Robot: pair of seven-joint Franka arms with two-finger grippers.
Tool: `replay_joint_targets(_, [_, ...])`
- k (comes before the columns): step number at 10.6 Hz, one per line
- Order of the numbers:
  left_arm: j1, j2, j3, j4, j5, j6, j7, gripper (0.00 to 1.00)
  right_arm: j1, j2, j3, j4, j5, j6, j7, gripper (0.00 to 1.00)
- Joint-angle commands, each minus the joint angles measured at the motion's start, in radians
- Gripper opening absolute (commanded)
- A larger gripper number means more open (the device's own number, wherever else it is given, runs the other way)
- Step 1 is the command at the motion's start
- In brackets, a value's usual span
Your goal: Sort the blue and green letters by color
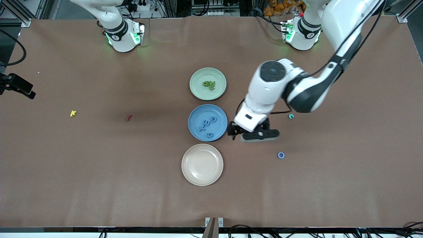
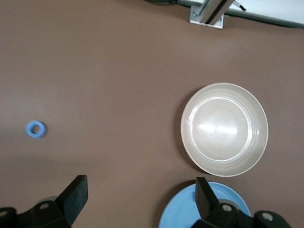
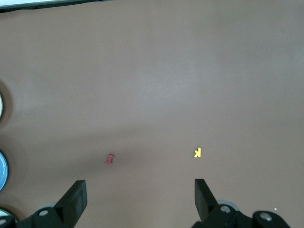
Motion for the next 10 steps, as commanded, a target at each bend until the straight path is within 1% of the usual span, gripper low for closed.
replay_joint_targets(1, [0.022,-0.164,0.163,-0.027,-0.305,-0.008,0.334,1.0,0.004,-0.002,-0.001,0.006,0.011,0.002,0.006,1.0])
replay_joint_targets(2, [0.023,-0.209,0.211,-0.027,-0.385,-0.035,0.429,1.0,0.007,-0.002,-0.001,0.005,0.011,0.0,0.006,1.0])
replay_joint_targets(4, [0.023,-0.286,0.32,-0.027,-0.509,-0.121,0.586,1.0,0.008,-0.001,0.001,0.006,0.011,0.002,0.007,1.0])
replay_joint_targets(5, [0.023,-0.321,0.383,-0.027,-0.577,-0.165,0.664,1.0,0.007,-0.002,0.001,0.006,0.013,0.002,0.007,1.0])
replay_joint_targets(6, [0.023,-0.355,0.435,-0.027,-0.626,-0.214,0.714,1.0,0.01,-0.002,0.001,0.005,0.011,0.0,0.007,1.0])
replay_joint_targets(7, [0.025,-0.39,0.473,-0.026,-0.641,-0.285,0.737,1.0,0.011,-0.002,0.001,0.006,0.011,0.0,0.007,1.0])
replay_joint_targets(9, [0.023,-0.442,0.547,-0.026,-0.642,-0.381,0.74,1.0,0.011,-0.002,0.001,0.008,0.013,0.005,0.009,1.0])
replay_joint_targets(10, [0.022,-0.465,0.558,-0.004,-0.637,-0.423,0.737,1.0,0.011,-0.002,0.001,0.008,0.013,0.003,0.009,1.0])
